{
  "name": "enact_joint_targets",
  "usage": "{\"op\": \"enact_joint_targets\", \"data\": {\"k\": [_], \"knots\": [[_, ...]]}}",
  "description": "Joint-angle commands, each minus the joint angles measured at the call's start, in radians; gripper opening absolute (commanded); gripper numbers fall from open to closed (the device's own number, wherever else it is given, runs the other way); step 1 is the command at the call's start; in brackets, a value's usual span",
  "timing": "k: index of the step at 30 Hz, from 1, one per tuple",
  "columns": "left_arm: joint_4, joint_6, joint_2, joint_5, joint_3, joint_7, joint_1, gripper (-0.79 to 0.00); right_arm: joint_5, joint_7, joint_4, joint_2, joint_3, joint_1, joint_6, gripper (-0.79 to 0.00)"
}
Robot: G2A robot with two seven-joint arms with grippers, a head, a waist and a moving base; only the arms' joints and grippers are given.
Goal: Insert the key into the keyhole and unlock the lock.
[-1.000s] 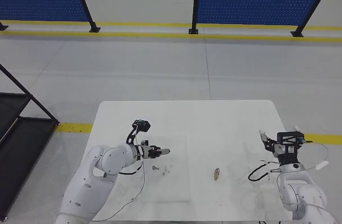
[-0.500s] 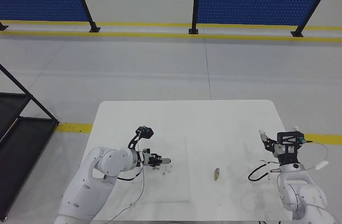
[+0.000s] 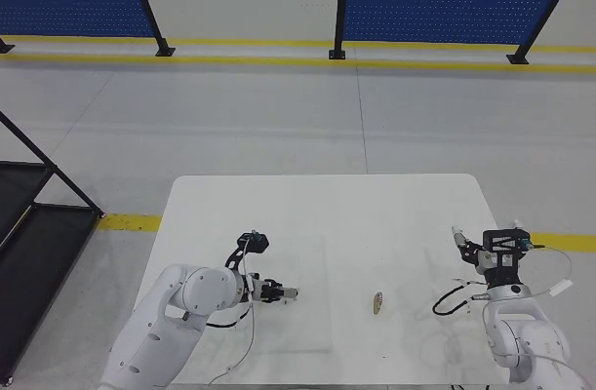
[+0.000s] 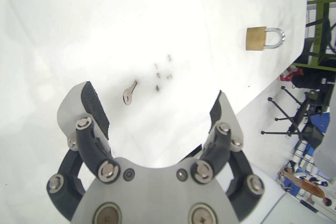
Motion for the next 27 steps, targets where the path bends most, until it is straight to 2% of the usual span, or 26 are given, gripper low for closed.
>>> {"op": "enact_joint_targets", "data": {"k": [1, 3, 9, 11, 13, 16, 23, 27], "knots": [[0.005, -0.004, 0.002, 0.005, -0.001, 0.004, 0.001, 0.000, 0.000, 0.000, 0.000, 0.000, 0.000, 0.000, 0.000, 0.000], [0.010, -0.005, 0.004, 0.007, -0.001, 0.006, 0.000, 0.000, 0.000, 0.000, 0.000, 0.000, 0.000, 0.000, 0.000, 0.000], [0.015, -0.011, 0.009, -0.003, -0.003, 0.011, 0.003, -0.286, 0.000, 0.000, 0.000, 0.000, 0.000, 0.000, 0.000, 0.000], [0.014, -0.013, 0.010, -0.007, -0.004, 0.011, 0.004, -0.320, 0.000, 0.000, 0.000, 0.000, 0.000, 0.000, 0.000, 0.000], [0.013, -0.015, 0.012, -0.009, -0.004, 0.012, 0.005, -0.394, 0.000, 0.000, 0.000, 0.000, 0.000, 0.000, 0.000, 0.000], [0.016, -0.019, 0.014, -0.014, -0.004, 0.016, 0.005, -0.379, 0.000, 0.000, 0.000, 0.000, 0.000, 0.000, 0.000, 0.000], [0.037, -0.024, 0.019, -0.016, 0.002, 0.021, -0.005, -0.443, 0.000, 0.000, 0.000, 0.000, 0.000, 0.000, 0.000, 0.000], [0.046, -0.020, 0.022, -0.019, 0.005, 0.023, -0.009, -0.453, 0.000, 0.000, 0.000, 0.000, 0.000, 0.000, 0.000, 0.000]]}}
